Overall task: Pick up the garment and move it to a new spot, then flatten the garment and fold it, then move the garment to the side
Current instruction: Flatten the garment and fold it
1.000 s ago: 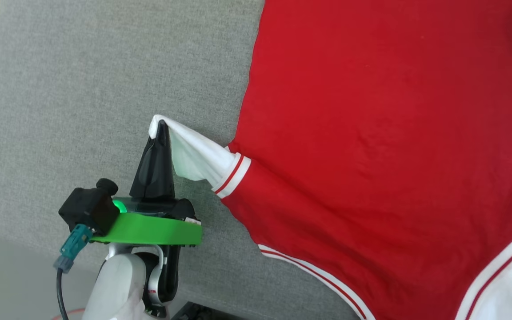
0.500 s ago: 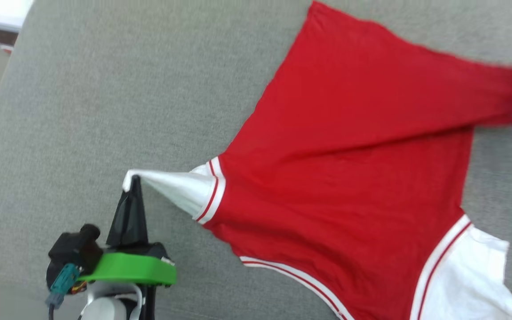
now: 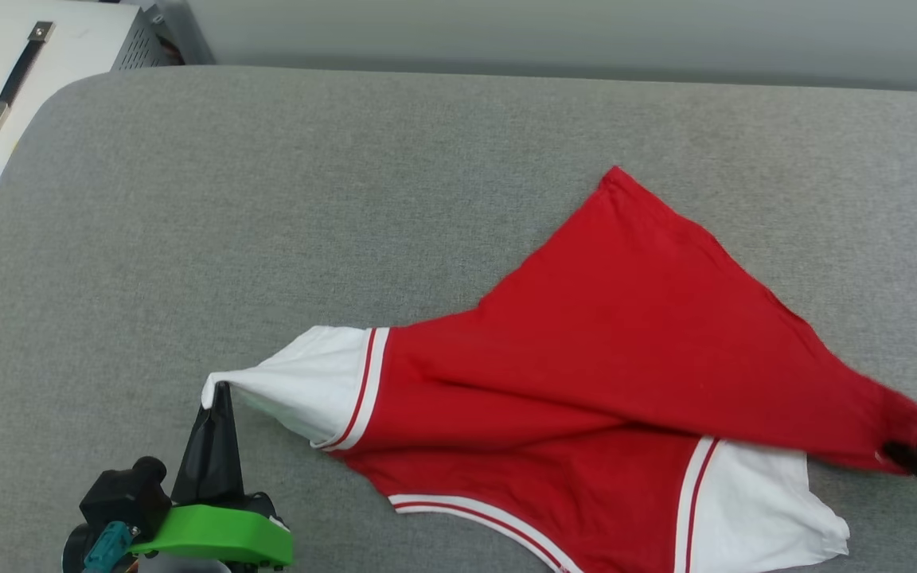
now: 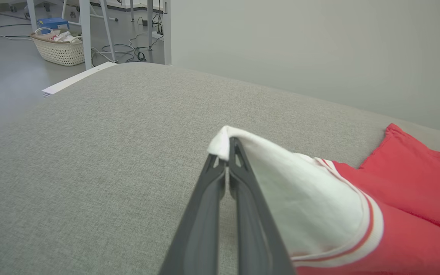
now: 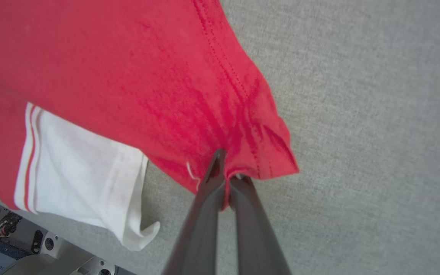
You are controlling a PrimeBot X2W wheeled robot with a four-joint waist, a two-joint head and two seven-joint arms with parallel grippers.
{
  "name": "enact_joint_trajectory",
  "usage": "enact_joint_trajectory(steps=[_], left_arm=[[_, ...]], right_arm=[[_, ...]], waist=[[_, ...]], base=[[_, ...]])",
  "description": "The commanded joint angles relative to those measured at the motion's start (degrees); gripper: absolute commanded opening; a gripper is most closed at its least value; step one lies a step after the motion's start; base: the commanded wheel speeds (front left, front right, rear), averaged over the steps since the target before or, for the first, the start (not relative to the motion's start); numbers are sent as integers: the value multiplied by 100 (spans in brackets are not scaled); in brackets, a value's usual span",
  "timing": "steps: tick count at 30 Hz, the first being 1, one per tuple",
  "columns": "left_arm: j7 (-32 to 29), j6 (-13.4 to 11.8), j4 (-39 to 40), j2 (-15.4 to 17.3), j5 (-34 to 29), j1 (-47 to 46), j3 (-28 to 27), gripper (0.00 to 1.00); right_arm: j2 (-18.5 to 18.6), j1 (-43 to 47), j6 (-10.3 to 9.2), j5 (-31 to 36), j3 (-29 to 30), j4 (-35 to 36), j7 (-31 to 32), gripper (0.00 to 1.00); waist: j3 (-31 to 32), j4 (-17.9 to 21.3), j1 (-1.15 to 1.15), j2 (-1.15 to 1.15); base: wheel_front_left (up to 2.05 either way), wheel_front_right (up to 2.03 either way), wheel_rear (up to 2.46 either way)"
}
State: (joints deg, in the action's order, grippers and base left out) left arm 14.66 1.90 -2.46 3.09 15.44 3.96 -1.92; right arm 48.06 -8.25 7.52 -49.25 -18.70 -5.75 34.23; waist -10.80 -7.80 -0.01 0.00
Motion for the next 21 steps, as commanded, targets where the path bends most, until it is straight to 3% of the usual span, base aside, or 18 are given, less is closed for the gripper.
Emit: enact_joint_trajectory(steps=[1,8,13,14,15,21], left_arm=[[34,54,-23,-21,-54,80,-28,0],[34,108,-92,-21,-81,97,-75,0],[34,134,-113,-21,-93,69,-85,0],[34,137,-117,-21,-99,64,-92,0],[34,140,-118,-21,-103,62,-97,0],[34,153,-87,-21,-121,53,-80,0]], right_arm=[[-132,306,-3,-42,121,30,-59,0],[-698,1677,-3,214,556,-12,-16,0],[-1067,1965,-3,388,782,12,-32,0],[-1119,1946,-3,448,863,63,-79,93],[-1144,1920,-3,494,923,125,-111,100],[-1257,1511,-3,768,1571,725,-439,100]], waist=[[225,208,1,0],[257,221,1,0],[239,221,1,0],[239,225,1,0],[240,228,1,0],[255,204,1,0]], base=[[0,0,0],[0,0,0],[0,0,0],[0,0,0],[0,0,0],[0,0,0]])
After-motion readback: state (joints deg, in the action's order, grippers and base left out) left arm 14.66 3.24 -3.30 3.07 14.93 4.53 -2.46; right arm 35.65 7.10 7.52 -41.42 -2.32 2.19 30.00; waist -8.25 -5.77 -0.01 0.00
